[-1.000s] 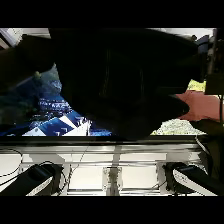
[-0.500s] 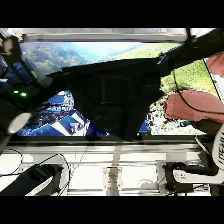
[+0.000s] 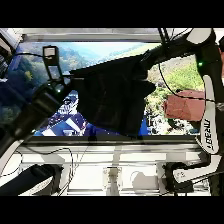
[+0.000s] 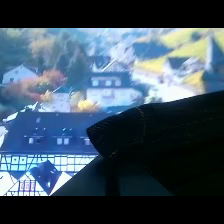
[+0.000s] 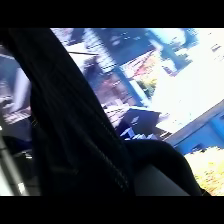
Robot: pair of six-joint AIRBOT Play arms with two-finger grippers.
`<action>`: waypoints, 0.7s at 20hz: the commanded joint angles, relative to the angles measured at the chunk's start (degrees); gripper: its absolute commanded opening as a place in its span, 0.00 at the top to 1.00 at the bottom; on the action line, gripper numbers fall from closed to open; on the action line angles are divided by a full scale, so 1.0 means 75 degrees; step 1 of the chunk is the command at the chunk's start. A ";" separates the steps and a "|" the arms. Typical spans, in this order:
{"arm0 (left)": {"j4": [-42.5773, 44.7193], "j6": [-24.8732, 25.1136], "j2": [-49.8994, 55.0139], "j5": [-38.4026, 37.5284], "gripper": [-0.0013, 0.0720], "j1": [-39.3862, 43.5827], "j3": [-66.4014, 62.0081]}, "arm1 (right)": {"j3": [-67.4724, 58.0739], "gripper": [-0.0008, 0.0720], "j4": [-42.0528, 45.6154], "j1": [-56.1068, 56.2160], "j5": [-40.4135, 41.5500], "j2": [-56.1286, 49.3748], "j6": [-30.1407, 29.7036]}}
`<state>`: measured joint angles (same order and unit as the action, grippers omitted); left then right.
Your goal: Fold the clothes and pants, and hang the long-sleeved shirts on hangers.
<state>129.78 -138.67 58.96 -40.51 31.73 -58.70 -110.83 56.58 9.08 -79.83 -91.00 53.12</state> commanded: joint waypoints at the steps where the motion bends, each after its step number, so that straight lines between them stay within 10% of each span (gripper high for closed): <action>1: 0.0219 0.0020 0.0790 -0.0149 0.95 -0.0213 0.0020 | 0.0204 0.98 0.0522 0.0125 0.0379 -0.0428 0.0055; 14: -0.0714 0.4709 0.0653 -0.3008 0.95 0.0064 0.0472 | 0.2384 0.98 0.0417 0.0128 -0.2559 -0.0533 0.0600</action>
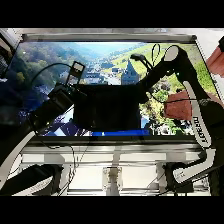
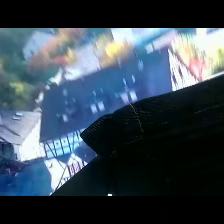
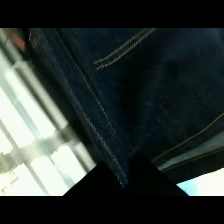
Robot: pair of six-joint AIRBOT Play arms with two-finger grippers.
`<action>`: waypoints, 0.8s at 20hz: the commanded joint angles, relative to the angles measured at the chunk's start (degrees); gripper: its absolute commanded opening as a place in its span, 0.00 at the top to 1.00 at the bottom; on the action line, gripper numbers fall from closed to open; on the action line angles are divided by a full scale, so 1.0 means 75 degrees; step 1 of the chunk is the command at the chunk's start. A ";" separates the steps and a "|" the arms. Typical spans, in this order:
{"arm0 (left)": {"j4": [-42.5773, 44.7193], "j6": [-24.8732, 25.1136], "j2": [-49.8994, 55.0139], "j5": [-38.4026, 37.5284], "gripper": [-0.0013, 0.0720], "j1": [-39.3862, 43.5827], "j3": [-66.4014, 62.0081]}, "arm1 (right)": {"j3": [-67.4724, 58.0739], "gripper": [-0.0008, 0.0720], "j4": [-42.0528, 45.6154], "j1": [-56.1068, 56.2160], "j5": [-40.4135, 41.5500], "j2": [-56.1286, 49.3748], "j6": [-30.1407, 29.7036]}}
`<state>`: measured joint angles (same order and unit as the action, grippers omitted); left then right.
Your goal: Fold the clothes and pants, and hang the long-sleeved shirts on hangers.
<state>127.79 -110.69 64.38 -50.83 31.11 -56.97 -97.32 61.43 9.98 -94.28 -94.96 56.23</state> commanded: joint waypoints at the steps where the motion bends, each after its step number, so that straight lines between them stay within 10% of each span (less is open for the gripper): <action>1: -0.0682 0.1218 -0.0143 -0.1670 0.95 0.0259 0.0411 | 0.0863 0.98 -0.0321 0.0009 -0.0629 -0.0006 0.0187; 4: -0.1495 0.2323 -0.0221 -0.2174 0.95 0.0612 0.0851 | 0.1731 0.98 -0.0385 0.0009 -0.0673 -0.0006 0.0242; 13: -0.3523 0.2935 -0.0236 -0.2699 0.95 0.0664 0.1582 | 0.4637 0.97 -0.0880 0.0009 0.0003 -0.0009 0.0233; 16: -0.4861 0.3774 -0.0385 -0.3008 0.93 0.0664 0.1580 | 0.4753 0.75 -0.1052 0.0009 -0.0653 -0.0006 0.0236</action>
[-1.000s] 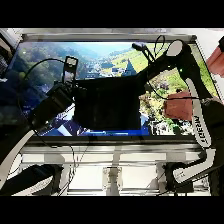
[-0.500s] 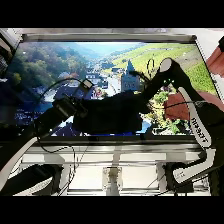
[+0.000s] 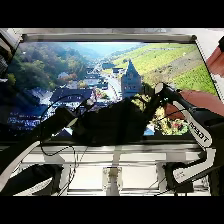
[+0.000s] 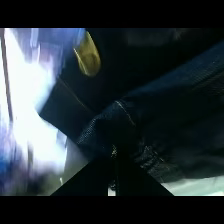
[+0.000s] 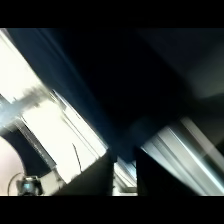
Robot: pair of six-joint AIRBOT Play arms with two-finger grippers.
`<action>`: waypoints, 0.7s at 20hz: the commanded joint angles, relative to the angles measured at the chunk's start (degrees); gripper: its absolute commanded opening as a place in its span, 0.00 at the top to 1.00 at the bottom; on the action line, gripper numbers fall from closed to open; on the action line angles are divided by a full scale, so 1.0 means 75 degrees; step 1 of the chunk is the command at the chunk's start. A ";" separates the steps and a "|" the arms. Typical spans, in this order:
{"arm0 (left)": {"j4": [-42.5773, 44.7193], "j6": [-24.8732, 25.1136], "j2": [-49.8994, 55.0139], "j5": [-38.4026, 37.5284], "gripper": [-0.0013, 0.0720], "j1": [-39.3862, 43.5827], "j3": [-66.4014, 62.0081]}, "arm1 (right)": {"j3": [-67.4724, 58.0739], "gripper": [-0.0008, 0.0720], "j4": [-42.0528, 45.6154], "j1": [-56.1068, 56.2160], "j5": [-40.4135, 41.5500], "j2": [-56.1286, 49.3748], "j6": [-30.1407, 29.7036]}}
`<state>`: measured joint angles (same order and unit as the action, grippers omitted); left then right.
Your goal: Fold the clothes and pants, and hang the long-sleeved shirts on hangers.
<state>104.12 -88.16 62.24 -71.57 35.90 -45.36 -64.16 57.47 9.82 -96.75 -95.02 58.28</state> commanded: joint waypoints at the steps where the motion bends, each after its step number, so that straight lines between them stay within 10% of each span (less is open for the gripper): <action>1: -0.2159 0.1145 -0.0189 -0.0507 0.86 0.0026 0.0029 | 0.0332 0.75 -0.0734 0.0029 -0.0635 0.0003 -0.0044; 6: -0.3182 0.1422 -0.0880 -0.1501 0.49 0.0023 0.0026 | 0.0332 0.60 -0.1635 0.0029 -0.1122 0.0204 -0.0329; 9: -0.3541 0.1483 -0.1495 -0.1521 0.48 0.0015 0.0026 | 0.0236 0.31 -0.1746 0.0017 -0.0708 0.0443 -0.0332; 14: -0.3413 0.1303 -0.2672 -0.0720 0.49 -0.0294 0.0026 | -0.0262 0.28 -0.1743 0.0020 0.0230 0.0624 -0.0204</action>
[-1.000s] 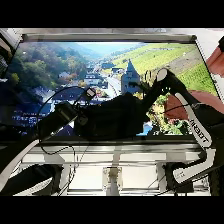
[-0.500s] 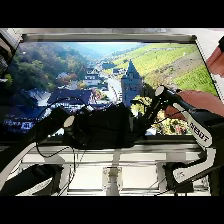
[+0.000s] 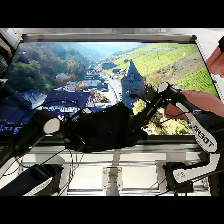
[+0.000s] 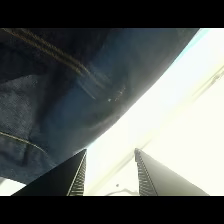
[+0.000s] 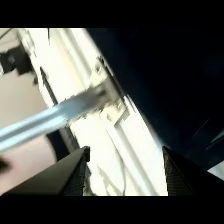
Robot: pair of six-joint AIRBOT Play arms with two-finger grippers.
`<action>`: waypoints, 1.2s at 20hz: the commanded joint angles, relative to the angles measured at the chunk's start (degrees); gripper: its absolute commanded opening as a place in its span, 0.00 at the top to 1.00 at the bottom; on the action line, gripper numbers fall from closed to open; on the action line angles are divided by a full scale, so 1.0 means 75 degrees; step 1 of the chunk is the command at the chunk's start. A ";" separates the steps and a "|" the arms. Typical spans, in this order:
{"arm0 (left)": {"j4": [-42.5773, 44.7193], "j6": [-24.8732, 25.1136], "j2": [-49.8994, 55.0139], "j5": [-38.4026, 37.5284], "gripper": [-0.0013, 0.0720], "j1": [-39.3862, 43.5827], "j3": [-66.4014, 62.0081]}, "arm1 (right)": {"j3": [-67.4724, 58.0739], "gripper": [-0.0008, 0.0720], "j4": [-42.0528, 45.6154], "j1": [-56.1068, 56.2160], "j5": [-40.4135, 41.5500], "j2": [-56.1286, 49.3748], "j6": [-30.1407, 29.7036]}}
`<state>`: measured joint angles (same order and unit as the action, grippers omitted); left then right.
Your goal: Fold the clothes and pants, and hang the long-sleeved shirts on hangers.
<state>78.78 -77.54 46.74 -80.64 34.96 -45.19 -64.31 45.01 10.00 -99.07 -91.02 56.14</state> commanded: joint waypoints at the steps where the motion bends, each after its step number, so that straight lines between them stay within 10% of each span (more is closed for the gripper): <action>1: 0.0347 -0.0542 -0.0822 0.0924 0.50 -0.0312 0.0006 | -0.0332 0.28 -0.0082 -0.0003 0.0775 0.0090 0.0108; 5: 0.2075 -0.2955 -0.1032 0.2567 0.50 -0.0836 0.0006 | -0.0388 0.31 0.0023 -0.0003 0.1950 0.0090 0.0248; 12: 0.2296 -0.3480 -0.1011 0.1967 0.50 -0.1314 0.0006 | -0.0385 0.30 0.1314 -0.0254 0.2597 0.0090 0.0536; 16: 0.2212 -0.3596 -0.1011 0.1973 0.50 -0.1335 0.0006 | -0.0382 0.04 0.1279 -0.0239 0.3657 0.0020 0.0653; 24: 0.2212 -0.3672 -0.1011 0.1973 0.50 -0.1335 0.0006 | -0.0329 0.05 0.1026 0.1072 0.4054 -0.0787 0.0650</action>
<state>95.33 -104.88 39.20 -65.84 25.02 -45.17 -66.83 53.58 14.94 -69.63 -94.74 60.90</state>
